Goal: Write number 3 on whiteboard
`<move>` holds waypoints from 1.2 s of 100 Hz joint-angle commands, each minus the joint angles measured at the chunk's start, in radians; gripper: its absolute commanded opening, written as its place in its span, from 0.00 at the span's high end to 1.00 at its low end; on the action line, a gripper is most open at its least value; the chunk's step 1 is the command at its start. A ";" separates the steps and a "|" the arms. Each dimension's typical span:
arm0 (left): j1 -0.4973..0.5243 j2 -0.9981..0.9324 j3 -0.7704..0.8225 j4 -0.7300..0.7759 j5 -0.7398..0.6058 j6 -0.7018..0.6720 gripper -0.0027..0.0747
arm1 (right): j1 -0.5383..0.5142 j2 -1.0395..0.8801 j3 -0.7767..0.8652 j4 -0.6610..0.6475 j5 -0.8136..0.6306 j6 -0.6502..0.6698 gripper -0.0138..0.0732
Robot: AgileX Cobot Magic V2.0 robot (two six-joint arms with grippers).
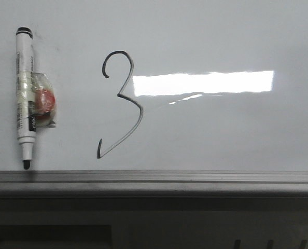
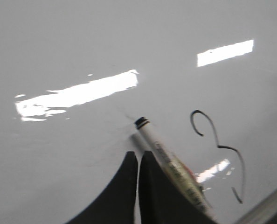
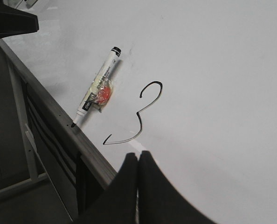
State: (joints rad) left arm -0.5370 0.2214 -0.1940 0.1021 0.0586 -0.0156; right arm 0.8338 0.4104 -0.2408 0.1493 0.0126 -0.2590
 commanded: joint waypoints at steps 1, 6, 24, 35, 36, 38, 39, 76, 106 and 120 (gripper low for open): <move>0.081 -0.009 -0.027 -0.013 -0.059 -0.001 0.99 | -0.007 0.004 -0.027 -0.012 -0.086 -0.004 0.92; 0.129 -0.036 -0.021 -0.013 -0.059 -0.001 0.99 | -0.007 0.004 -0.027 -0.012 -0.086 -0.004 0.92; 0.327 -0.145 0.050 -0.013 -0.059 -0.001 0.99 | -0.007 0.004 -0.027 -0.012 -0.086 -0.004 0.92; 0.438 -0.195 0.116 -0.038 -0.065 -0.001 0.99 | -0.007 0.004 -0.027 -0.012 -0.086 -0.004 0.92; 0.451 -0.198 0.120 -0.044 -0.065 -0.001 0.99 | -0.007 0.004 -0.027 -0.012 -0.086 -0.004 0.92; 0.469 -0.206 0.134 -0.060 -0.065 -0.001 0.99 | -0.007 0.004 -0.027 -0.012 -0.086 -0.004 0.92; 0.475 -0.211 0.138 -0.070 -0.065 -0.001 0.99 | -0.007 0.004 -0.027 -0.012 -0.086 -0.004 0.92; 0.542 -0.252 0.231 -0.102 0.227 -0.001 0.99 | -0.007 0.004 -0.027 -0.012 -0.086 -0.004 0.92; 0.542 -0.252 0.229 -0.102 0.198 -0.001 0.99 | -0.007 0.004 -0.027 -0.012 -0.086 -0.004 0.92; 0.542 -0.252 0.229 -0.102 0.198 -0.001 0.99 | -0.007 0.004 -0.027 -0.012 -0.086 -0.004 0.92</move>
State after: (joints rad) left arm 0.0040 -0.0056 0.0047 0.0082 0.3274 -0.0156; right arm 0.8338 0.4104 -0.2392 0.1493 0.0119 -0.2631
